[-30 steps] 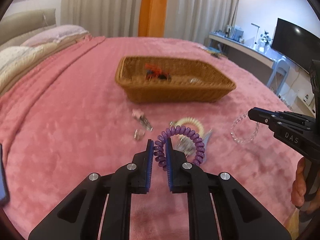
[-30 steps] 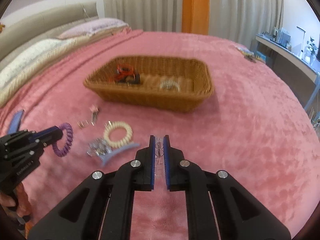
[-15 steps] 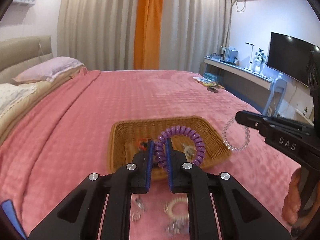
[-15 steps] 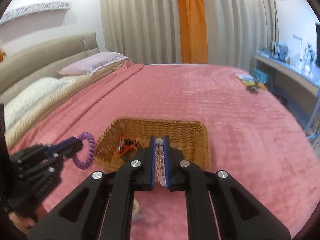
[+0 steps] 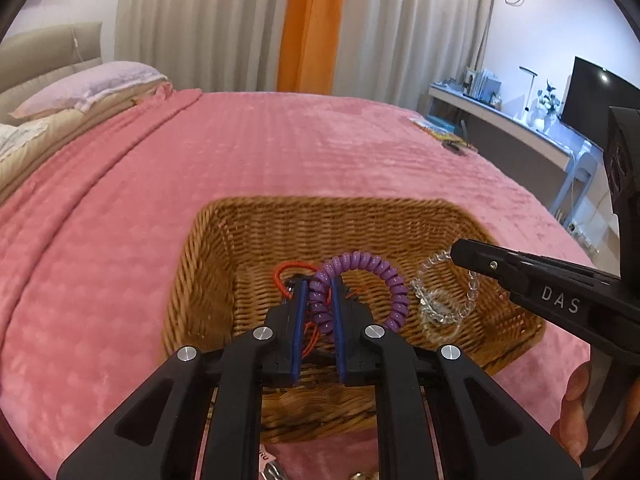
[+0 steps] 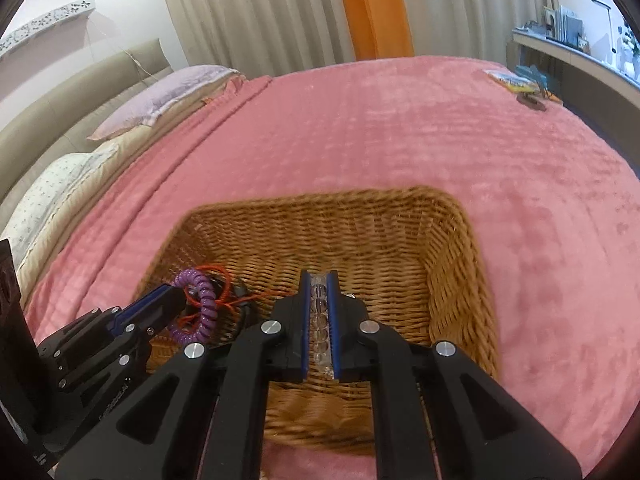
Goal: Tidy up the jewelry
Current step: 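Carry both bracelets into the basket and open both tools, then grasp the silver charm cluster with the left tool while the right tool grasps the blue claw clip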
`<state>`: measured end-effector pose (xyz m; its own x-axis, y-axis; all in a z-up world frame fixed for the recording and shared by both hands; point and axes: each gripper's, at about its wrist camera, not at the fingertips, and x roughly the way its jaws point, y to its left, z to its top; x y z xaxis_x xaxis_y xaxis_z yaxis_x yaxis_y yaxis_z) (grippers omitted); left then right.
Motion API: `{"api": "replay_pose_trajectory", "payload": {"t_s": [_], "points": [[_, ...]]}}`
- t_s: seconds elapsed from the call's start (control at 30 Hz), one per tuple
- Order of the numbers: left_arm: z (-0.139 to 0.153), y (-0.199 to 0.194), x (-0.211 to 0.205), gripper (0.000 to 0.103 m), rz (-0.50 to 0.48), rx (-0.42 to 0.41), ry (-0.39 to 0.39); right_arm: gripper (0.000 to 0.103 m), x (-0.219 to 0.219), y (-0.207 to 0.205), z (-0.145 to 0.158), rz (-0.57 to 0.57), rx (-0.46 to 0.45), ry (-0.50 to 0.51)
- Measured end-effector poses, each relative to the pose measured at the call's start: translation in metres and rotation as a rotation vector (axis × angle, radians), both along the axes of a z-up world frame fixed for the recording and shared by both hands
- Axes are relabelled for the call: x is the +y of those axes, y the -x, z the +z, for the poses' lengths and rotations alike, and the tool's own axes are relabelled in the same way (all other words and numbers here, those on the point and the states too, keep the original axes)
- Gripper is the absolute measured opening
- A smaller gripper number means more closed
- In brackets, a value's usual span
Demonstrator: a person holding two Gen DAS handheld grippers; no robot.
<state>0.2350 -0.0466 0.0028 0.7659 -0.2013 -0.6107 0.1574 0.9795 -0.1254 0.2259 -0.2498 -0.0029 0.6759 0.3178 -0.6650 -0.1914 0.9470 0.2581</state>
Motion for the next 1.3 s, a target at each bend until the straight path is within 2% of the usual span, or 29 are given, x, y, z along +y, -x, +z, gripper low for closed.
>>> {"api": "replay_pose_trajectory", "payload": {"t_s": [0.13,0.2,0.23,0.33,0.43,0.5,0.57,0.7,0.87,1.0,1.1,1.3], "points": [[-0.006,-0.003,-0.003,0.012,-0.014,0.011,-0.013,0.007,-0.007,-0.004,-0.011,-0.028,0.015,0.013],[-0.007,-0.001,-0.003,0.025,-0.022,0.015,-0.011,0.007,-0.012,-0.006,-0.015,-0.034,0.035,-0.003],[-0.005,0.002,-0.002,0.027,-0.030,0.008,-0.004,0.007,-0.014,-0.005,-0.015,-0.036,0.042,-0.015],[0.006,0.015,0.003,0.046,-0.034,-0.017,0.011,0.012,-0.025,-0.001,-0.014,-0.043,0.060,-0.060],[0.022,0.034,0.012,0.049,-0.045,-0.054,0.052,0.018,-0.032,0.016,0.001,-0.044,0.032,-0.081],[0.033,0.049,0.019,0.055,-0.049,-0.073,0.071,0.029,-0.035,0.036,0.015,-0.038,-0.002,-0.072],[0.043,0.070,0.029,0.061,-0.050,-0.095,0.092,0.055,-0.036,0.055,0.025,-0.030,-0.025,-0.074],[0.048,0.111,0.047,0.063,-0.035,-0.109,0.114,0.055,-0.031,0.098,0.036,-0.008,-0.058,-0.048],[0.038,0.150,0.064,0.063,-0.018,-0.092,0.121,0.055,-0.015,0.143,0.025,0.005,-0.057,-0.003],[0.020,0.171,0.072,0.063,0.000,-0.053,0.136,0.055,0.006,0.169,-0.001,0.032,-0.009,0.011],[0.002,0.182,0.077,0.063,0.010,-0.017,0.143,0.055,0.024,0.179,-0.033,0.035,0.050,0.063],[-0.023,0.192,0.086,0.063,0.004,0.035,0.129,0.054,0.035,0.178,-0.065,0.009,0.152,-0.011]]}}
